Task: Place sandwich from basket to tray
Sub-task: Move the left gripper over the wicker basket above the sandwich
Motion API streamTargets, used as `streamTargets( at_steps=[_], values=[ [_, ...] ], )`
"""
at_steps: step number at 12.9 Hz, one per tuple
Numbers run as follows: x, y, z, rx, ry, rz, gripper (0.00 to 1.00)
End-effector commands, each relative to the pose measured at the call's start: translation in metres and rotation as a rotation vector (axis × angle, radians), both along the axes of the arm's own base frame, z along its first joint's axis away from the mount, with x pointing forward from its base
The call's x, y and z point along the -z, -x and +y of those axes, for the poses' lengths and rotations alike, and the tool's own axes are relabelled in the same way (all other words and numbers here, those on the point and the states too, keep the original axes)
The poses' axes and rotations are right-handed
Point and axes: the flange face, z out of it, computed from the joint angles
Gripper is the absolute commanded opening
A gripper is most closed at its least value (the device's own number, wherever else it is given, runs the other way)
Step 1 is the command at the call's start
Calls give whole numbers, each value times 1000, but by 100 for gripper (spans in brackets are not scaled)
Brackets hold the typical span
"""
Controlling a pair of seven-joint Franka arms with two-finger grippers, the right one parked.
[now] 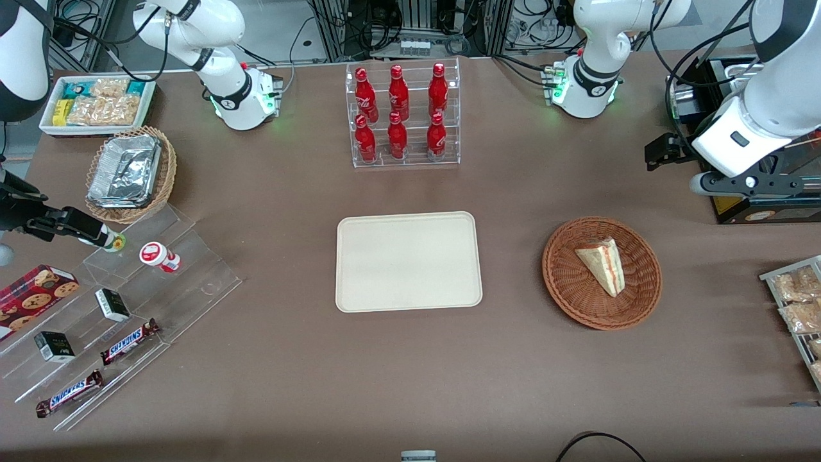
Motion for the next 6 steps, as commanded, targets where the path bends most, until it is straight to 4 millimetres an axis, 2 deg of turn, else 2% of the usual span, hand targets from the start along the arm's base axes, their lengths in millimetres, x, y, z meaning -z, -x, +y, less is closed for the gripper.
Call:
streamTargets(
  at_steps=[1, 2, 4, 6],
  values=[
    [2, -4, -4, 28, 18, 14, 100],
    [2, -6, -7, 31, 21, 1, 100],
    [15, -17, -10, 36, 28, 2, 100],
    [36, -22, -12, 39, 23, 33, 100]
  ],
)
